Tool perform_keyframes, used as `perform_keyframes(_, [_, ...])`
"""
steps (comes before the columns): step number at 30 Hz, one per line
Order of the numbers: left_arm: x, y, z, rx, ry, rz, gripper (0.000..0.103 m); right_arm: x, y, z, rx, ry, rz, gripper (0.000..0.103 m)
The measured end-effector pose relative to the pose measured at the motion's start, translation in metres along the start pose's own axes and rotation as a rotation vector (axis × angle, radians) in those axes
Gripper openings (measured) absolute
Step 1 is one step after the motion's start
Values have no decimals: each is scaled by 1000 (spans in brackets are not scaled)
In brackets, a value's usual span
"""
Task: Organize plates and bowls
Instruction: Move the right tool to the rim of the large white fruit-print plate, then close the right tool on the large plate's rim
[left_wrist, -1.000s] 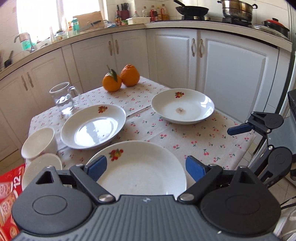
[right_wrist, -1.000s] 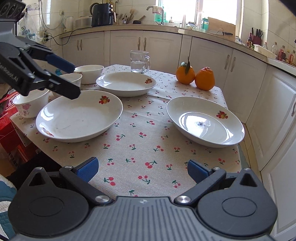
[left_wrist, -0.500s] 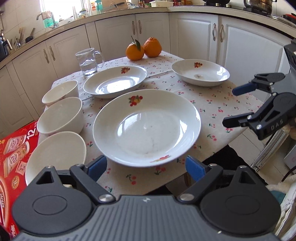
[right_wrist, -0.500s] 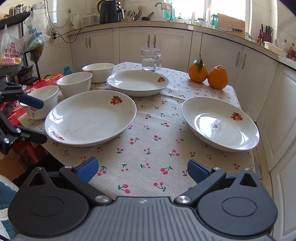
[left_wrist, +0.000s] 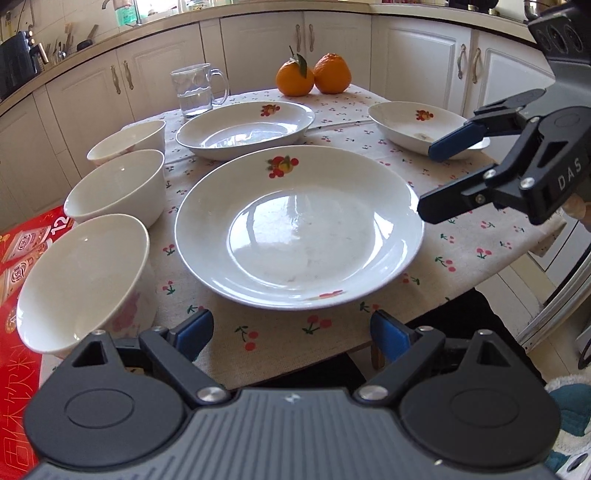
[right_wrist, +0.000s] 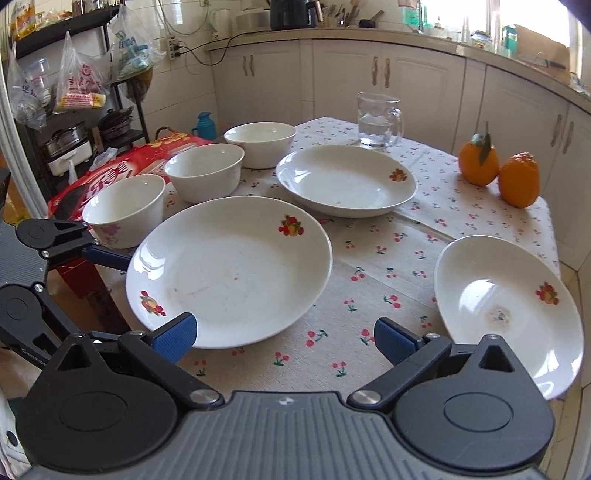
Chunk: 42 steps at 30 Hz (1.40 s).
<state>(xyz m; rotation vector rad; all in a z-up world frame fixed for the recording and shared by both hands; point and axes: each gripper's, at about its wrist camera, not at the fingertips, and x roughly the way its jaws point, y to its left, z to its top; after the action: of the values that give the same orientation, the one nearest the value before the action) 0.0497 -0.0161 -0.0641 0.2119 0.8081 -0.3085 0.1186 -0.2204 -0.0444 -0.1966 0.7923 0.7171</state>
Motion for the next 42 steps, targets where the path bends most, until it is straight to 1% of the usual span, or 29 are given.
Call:
perform_keyframes(4, [3,-3,2,-23,-3,-7,92,19,-8,7,41,54,93,103])
perform_keyframes(8, [4,-5,3,-30,-1,-5,92,35,-17,11,84,105,144,103])
perform_keyframes(13, [6,-4,5,-41,2,0,92,50,-22,14,122,170,184,103])
perform_keyframes(18, [8,-3,6,-49,3,-3,92,54,-17,17,89,197,178,103])
perform_keyframes(22, [9,-1,6,-63,4,-9,92,55,-26,18,146,187,204,103])
perform_keyframes(26, [10,0,6,-69,4,-8,92,58,-32,21,159,180,227,103])
perform_keyframes(29, [11,0,7,-74,4,-7,92,63,-30,30,122,225,227,103])
perform_keyframes(33, [11,0,7,-80,4,-1,92,70,-29,45,60,250,260,103])
perform_keyframes(38, [12,-1,8,-74,1,8,92,82,-31,67,-27,244,277,103])
perform_keyframes(42, [11,-3,8,-69,0,11,92,94,-36,81,-67,252,306,103])
